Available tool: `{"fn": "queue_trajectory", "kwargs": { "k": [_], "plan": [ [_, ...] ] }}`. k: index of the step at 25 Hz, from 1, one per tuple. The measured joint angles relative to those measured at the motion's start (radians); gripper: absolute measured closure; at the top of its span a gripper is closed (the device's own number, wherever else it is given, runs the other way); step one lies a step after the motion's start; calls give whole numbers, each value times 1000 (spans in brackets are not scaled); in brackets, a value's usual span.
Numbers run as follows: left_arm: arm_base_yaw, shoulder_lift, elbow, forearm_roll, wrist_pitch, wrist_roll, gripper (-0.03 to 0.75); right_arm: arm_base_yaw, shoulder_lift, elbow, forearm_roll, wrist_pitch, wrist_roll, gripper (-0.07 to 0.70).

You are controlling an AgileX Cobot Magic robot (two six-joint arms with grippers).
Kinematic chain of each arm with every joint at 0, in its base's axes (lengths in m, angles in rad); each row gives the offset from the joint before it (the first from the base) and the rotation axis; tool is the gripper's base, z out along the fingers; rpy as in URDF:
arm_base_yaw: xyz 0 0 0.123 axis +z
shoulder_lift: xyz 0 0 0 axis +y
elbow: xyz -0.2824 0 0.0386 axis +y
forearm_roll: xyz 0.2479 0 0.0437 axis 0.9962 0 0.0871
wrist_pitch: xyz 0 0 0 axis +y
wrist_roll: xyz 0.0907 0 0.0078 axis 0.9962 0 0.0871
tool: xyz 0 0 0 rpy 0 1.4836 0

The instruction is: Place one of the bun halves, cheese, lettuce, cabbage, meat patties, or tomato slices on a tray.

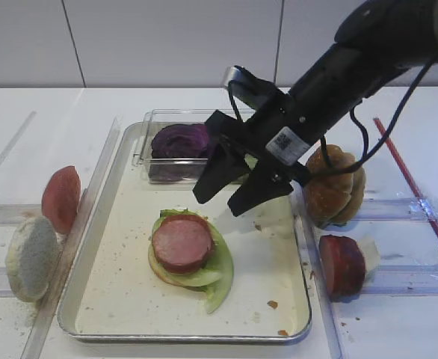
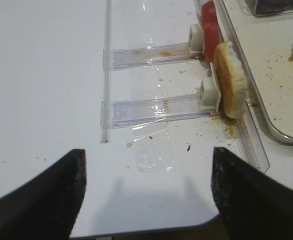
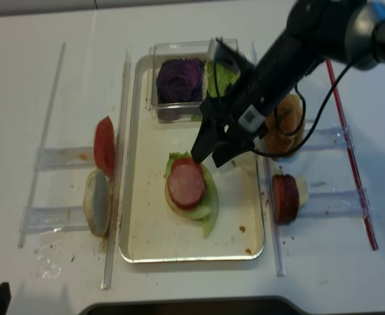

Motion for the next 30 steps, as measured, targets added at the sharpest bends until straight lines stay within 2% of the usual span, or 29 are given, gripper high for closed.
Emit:
{"fn": "queue_trajectory", "kwargs": {
  "k": [3, 11, 18, 21, 27, 30],
  "plan": [
    [0, 0, 0, 0, 0, 0, 235, 0, -4, -46, -56, 2, 84, 187],
    [0, 0, 0, 0, 0, 0, 235, 0, -81, -64, -149, 12, 200, 186],
    [0, 0, 0, 0, 0, 0, 235, 0, -214, -67, -334, 26, 311, 186],
    [0, 0, 0, 0, 0, 0, 235, 0, -269, -67, -402, 30, 336, 186],
    [0, 0, 0, 0, 0, 0, 235, 0, -373, -67, -463, 40, 347, 186],
    [0, 0, 0, 0, 0, 0, 235, 0, -417, -67, -542, 45, 363, 186]
  ]
}}
